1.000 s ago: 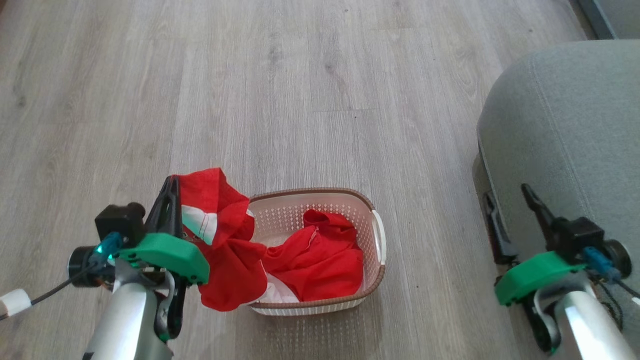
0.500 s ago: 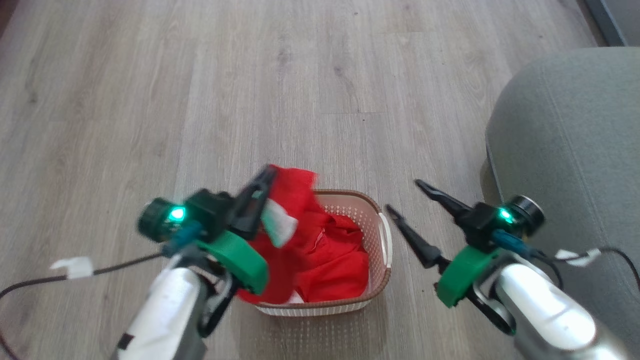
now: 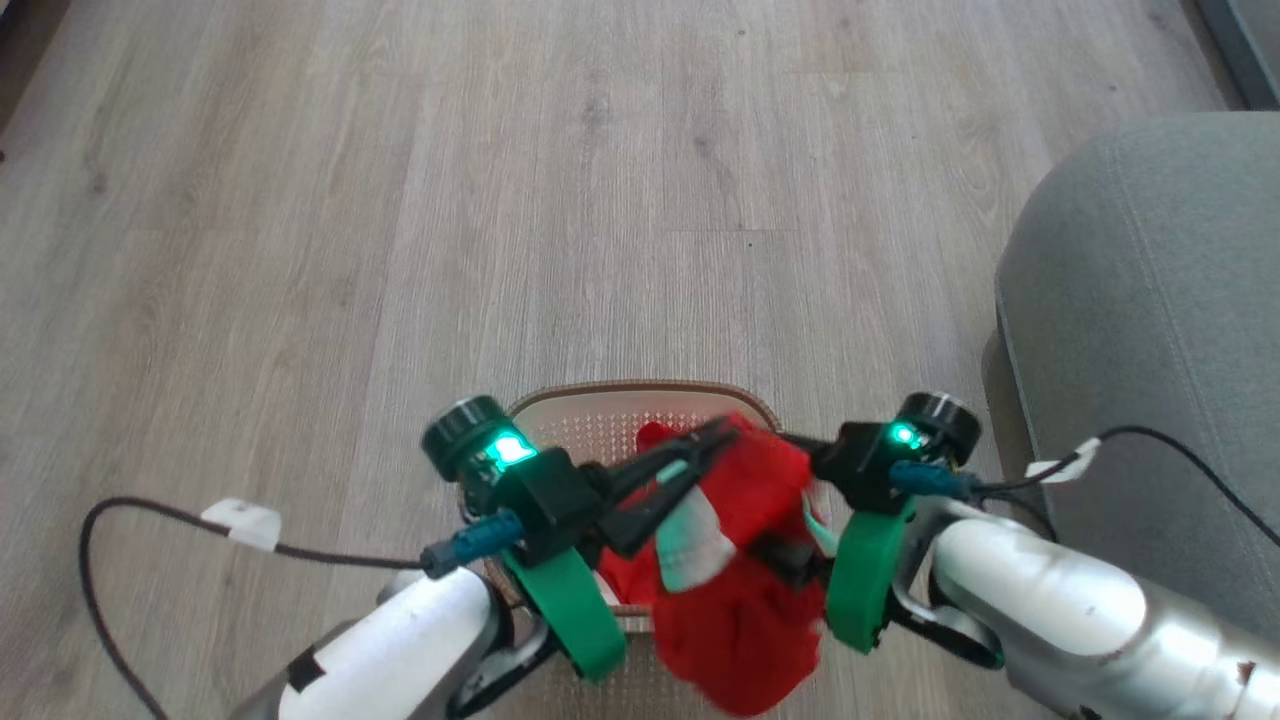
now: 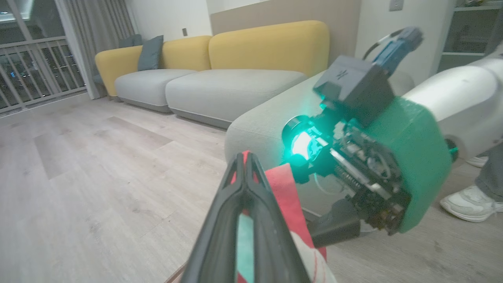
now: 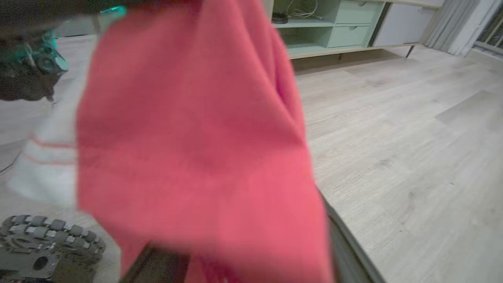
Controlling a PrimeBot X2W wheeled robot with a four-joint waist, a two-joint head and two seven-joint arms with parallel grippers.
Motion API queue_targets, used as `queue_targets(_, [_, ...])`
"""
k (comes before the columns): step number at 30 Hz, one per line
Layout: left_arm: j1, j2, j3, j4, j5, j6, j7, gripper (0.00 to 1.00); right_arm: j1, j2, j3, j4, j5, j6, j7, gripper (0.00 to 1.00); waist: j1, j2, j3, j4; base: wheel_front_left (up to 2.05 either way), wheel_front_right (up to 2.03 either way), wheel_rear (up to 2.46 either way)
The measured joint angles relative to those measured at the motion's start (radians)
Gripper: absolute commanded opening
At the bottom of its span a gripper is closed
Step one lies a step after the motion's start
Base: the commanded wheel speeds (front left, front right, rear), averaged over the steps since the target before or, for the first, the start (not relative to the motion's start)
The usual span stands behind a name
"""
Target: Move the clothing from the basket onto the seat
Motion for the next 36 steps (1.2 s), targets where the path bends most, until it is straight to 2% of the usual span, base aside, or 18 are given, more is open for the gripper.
queue_targets(4, [-0.042, 0.028, -0.089, -0.031, -0.066, 0.0, -0.015, 0.0, -0.042, -0.002, 0.098, 0.003, 0.092, 0.0, 0.0, 1.0, 0.0, 0.0, -0.001, 0.003, 0.0, 0.0, 0.0])
queue_targets(5, [-0.049, 0.032, -0.101, -0.032, -0.079, 0.0, -0.02, 0.0, -0.049, -0.002, 0.109, 0.003, 0.111, 0.0, 0.0, 0.45, 0.0, 0.0, -0.002, 0.004, 0.0, 0.0, 0.0])
queue_targets(6, [-0.056, 0.038, -0.109, -0.032, -0.088, 0.0, -0.02, 0.0, -0.054, -0.003, 0.115, 0.003, 0.124, 0.0, 0.0, 0.0, 0.0, 0.0, -0.003, 0.004, 0.0, 0.0, 0.0])
queue_targets(11, [-0.063, 0.053, -0.109, -0.022, -0.119, 0.0, -0.02, 0.0, -0.06, -0.006, 0.125, 0.002, 0.185, 0.0, 0.0, 0.0, 0.0, 0.0, -0.003, -0.001, 0.0, 0.0, 0.0])
queue_targets(12, [-0.063, 0.053, -0.101, -0.02, -0.12, 0.0, -0.02, 0.07, -0.06, -0.009, 0.125, 0.003, 0.193, 0.0, 0.0, 0.0, 0.0, 0.0, -0.002, -0.003, 0.0, 0.0, 0.0])
queue_targets(13, [-0.061, 0.052, -0.09, -0.016, -0.124, 0.0, -0.02, 0.3, -0.06, -0.012, 0.125, 0.003, 0.199, 0.0, 0.0, 0.0, 0.0001, 0.0, -0.002, -0.006, 0.0, 0.0, 0.0])
queue_targets(14, [-0.06, 0.052, -0.08, -0.012, -0.124, 0.0, -0.02, 0.43, -0.061, -0.017, 0.124, 0.003, 0.206, 0.0, 0.0, 0.0, 0.0001, 0.0, -0.001, -0.009, 0.0, 0.0, 0.0])
queue_targets(15, [-0.059, 0.052, -0.07, -0.006, -0.123, 0.0, -0.02, 0.63, -0.061, -0.022, 0.119, 0.003, 0.215, 0.0, 0.0, 0.0, 0.0, 0.0, 0.0, -0.013, 0.0, 0.0, 0.0])
queue_targets(16, [-0.053, 0.049, -0.054, -0.001, -0.123, 0.0, -0.02, 0.93, -0.061, -0.026, 0.109, 0.003, 0.218, 0.0, 0.0, 0.0, 0.0, 0.0, 0.002, -0.017, 0.0, 0.0, 0.0])
queue_targets(17, [-0.046, 0.048, -0.039, 0.003, -0.123, 0.0, -0.021, 1.0, -0.061, -0.031, 0.096, 0.004, 0.22, 0.0, 0.0, 0.0, 0.0, 0.0, 0.005, -0.021, 0.0, 0.0, 0.0])
queue_targets(26, [0.025, -0.001, 0.053, 0.047, -0.108, 0.0, -0.022, 1.0, -0.06, -0.078, -0.025, 0.001, 0.225, 0.0, 0.0, 0.0, 0.0001, 0.0, 0.027, -0.113, 0.0, 0.0, 0.0])
queue_targets(32, [0.062, -0.062, 0.082, 0.07, -0.068, 0.0, -0.022, 1.0, -0.06, -0.121, -0.103, -0.005, 0.208, 0.0, 0.0, 0.0, 0.0001, 0.0, 0.041, -0.212, 0.0, 0.0, 0.0])
queue_targets(33, [0.074, -0.085, 0.084, 0.072, -0.064, 0.0, -0.022, 1.0, -0.06, -0.135, -0.131, -0.007, 0.204, 0.0, 0.0, 0.0, 0.0001, 0.0, 0.046, -0.249, 0.0, 0.0, 0.0])
queue_targets(34, [0.074, -0.085, 0.084, 0.072, -0.064, 0.0, -0.022, 1.0, -0.06, -0.135, -0.131, -0.007, 0.204, 0.0, 0.0, 0.0, 0.0001, 0.0, 0.046, -0.249, 0.0, 0.0, 0.0])
queue_targets(36, [0.077, -0.1, 0.072, 0.085, -0.054, 0.0, -0.022, 1.0, -0.06, -0.157, -0.159, -0.005, 0.198, 0.0, 0.0, 0.0, 0.0001, 0.0, 0.055, -0.299, 0.0, 0.0, 0.0])
